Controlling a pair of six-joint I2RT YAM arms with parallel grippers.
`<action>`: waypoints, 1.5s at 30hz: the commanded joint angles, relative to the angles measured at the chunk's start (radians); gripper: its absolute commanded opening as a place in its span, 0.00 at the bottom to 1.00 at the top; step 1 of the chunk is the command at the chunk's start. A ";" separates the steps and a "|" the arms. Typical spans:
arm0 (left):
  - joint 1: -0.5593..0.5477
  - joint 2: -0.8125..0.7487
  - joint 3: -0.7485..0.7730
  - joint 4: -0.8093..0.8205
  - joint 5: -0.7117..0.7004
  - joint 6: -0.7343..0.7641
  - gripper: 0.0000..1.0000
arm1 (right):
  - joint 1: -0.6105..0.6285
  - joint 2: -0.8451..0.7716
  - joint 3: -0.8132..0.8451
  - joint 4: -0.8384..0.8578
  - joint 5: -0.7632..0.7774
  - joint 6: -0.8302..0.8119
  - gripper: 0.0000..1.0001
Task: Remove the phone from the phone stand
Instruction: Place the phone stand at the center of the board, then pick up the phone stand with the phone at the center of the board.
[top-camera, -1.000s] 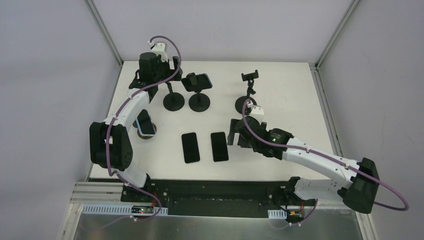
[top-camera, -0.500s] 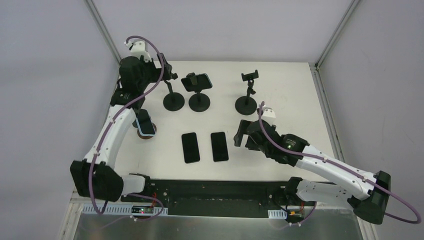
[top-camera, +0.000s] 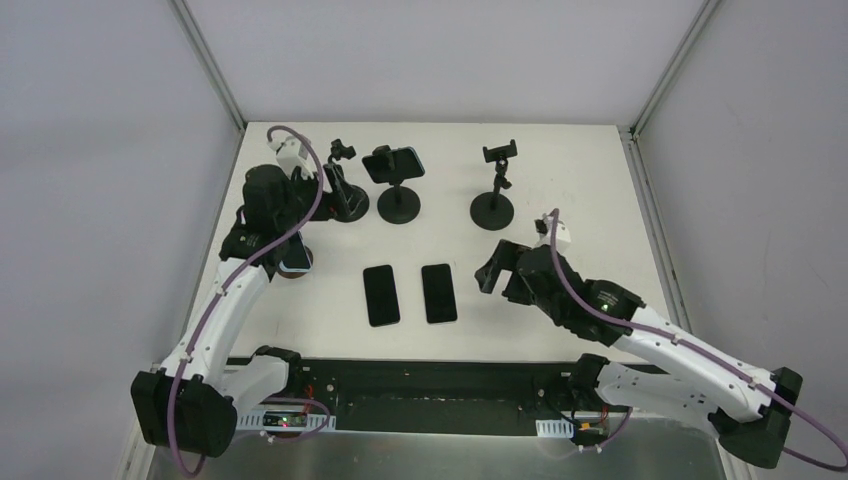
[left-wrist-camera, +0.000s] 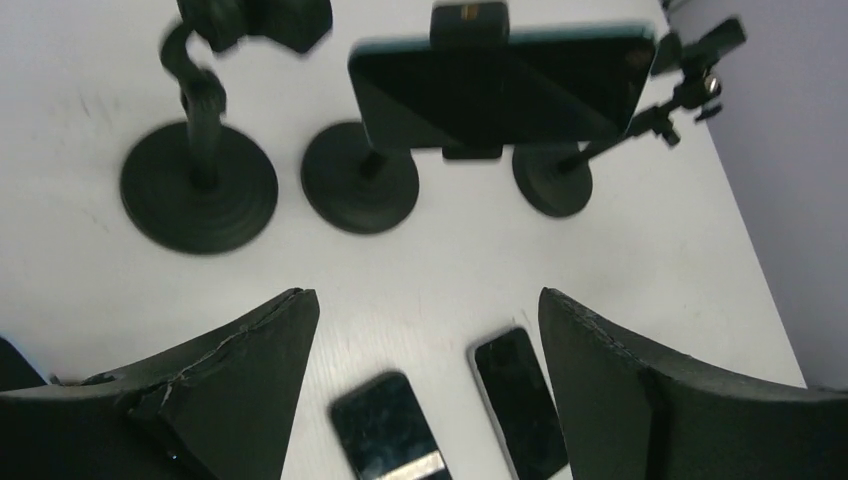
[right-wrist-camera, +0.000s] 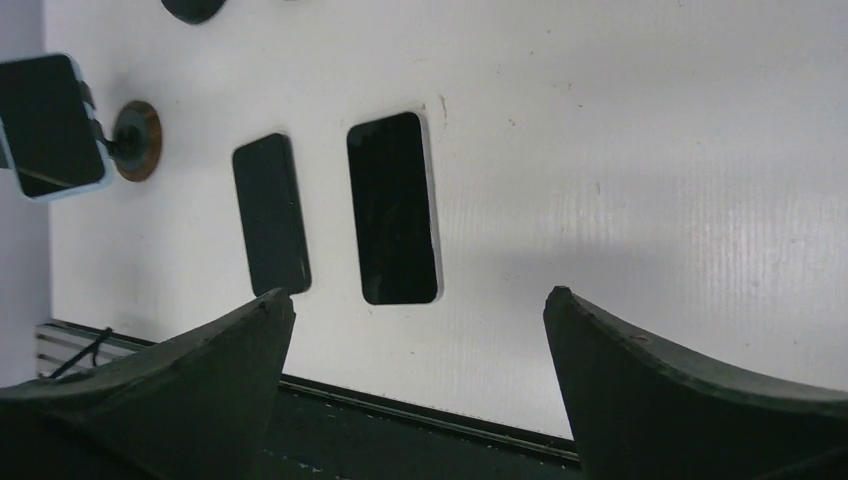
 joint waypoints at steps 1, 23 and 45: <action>-0.017 -0.148 -0.129 -0.008 0.042 -0.017 0.83 | -0.086 -0.092 -0.007 0.071 -0.137 0.050 0.99; -0.026 -0.517 -0.411 -0.152 -0.017 0.078 0.82 | -0.323 0.538 0.615 0.241 -0.312 0.411 1.00; -0.026 -0.613 -0.346 -0.305 -0.400 0.107 0.83 | -0.139 0.926 0.989 0.106 0.144 0.557 1.00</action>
